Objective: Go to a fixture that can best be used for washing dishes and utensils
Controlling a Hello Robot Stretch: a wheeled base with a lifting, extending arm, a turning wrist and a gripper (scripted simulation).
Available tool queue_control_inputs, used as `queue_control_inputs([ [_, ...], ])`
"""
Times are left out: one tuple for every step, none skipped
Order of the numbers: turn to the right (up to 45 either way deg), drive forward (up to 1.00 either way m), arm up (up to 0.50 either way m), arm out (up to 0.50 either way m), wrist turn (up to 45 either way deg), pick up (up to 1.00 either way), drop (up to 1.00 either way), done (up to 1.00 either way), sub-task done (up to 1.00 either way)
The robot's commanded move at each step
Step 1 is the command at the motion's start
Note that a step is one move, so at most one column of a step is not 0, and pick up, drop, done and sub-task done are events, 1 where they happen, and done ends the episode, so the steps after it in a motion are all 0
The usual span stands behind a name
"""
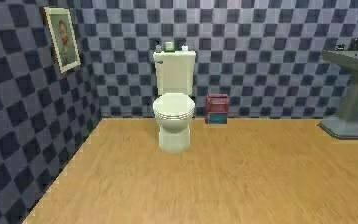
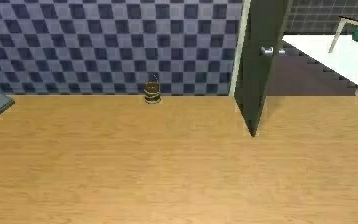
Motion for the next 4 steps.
queue_control_inputs([
  [33.0,0.0,0.0,0.0,0.0,0.0,0.0,0.0,0.0],
  [0.0,1.0,0.0,0.0,0.0,0.0,0.0,0.0,0.0],
  [3.0,0.0,0.0,0.0,0.0,0.0,0.0,0.0,0.0],
  [0.0,1.0,0.0,0.0,0.0,0.0,0.0,0.0,0.0],
])
